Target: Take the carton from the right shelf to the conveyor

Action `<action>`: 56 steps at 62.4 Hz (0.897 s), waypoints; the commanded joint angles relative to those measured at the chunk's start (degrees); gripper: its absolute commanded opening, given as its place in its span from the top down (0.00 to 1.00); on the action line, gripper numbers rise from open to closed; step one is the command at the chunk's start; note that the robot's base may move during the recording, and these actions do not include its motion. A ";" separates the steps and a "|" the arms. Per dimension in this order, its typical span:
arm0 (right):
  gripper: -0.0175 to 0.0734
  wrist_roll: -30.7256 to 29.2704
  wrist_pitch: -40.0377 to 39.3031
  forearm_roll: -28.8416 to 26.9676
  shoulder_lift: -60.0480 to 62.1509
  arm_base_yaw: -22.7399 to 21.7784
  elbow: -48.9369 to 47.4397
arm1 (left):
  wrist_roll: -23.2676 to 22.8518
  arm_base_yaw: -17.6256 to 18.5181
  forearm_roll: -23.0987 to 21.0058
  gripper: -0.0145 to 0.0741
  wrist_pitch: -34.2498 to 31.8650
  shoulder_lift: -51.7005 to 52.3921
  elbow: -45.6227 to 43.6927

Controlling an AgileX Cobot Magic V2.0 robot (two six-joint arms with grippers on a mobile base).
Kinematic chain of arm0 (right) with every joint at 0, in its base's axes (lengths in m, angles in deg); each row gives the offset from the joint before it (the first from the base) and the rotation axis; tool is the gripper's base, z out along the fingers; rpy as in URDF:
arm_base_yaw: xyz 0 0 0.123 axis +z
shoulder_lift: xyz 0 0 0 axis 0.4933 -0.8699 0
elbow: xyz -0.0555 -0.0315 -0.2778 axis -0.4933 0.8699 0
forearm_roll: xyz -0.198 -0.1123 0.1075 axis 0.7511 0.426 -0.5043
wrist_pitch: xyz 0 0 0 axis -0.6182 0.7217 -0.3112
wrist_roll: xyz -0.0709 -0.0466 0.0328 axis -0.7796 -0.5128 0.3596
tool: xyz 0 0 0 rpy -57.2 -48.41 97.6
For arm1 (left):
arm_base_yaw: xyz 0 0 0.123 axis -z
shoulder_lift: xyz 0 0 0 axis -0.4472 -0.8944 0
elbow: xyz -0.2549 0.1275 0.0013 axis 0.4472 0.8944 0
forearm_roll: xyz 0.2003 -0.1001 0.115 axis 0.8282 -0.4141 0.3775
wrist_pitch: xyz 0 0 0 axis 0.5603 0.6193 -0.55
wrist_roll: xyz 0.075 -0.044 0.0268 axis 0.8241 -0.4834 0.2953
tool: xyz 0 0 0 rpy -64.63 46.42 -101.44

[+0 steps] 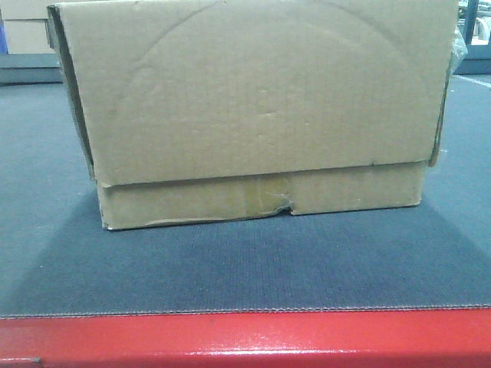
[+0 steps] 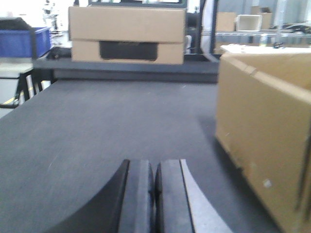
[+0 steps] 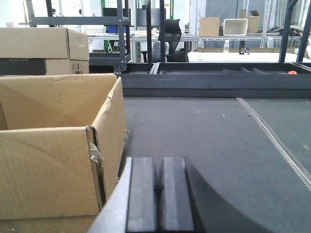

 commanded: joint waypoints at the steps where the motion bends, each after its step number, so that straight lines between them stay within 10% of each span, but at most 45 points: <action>1: 0.88 -0.46 -1.40 0.71 0.28 -0.29 0.18 | 0.31 -0.35 -0.55 0.82 -7.98 0.37 5.38; 56: 0.88 -0.46 -1.40 0.71 0.28 -0.29 0.18 | 0.00 -0.35 -0.55 0.82 -7.38 0.37 6.55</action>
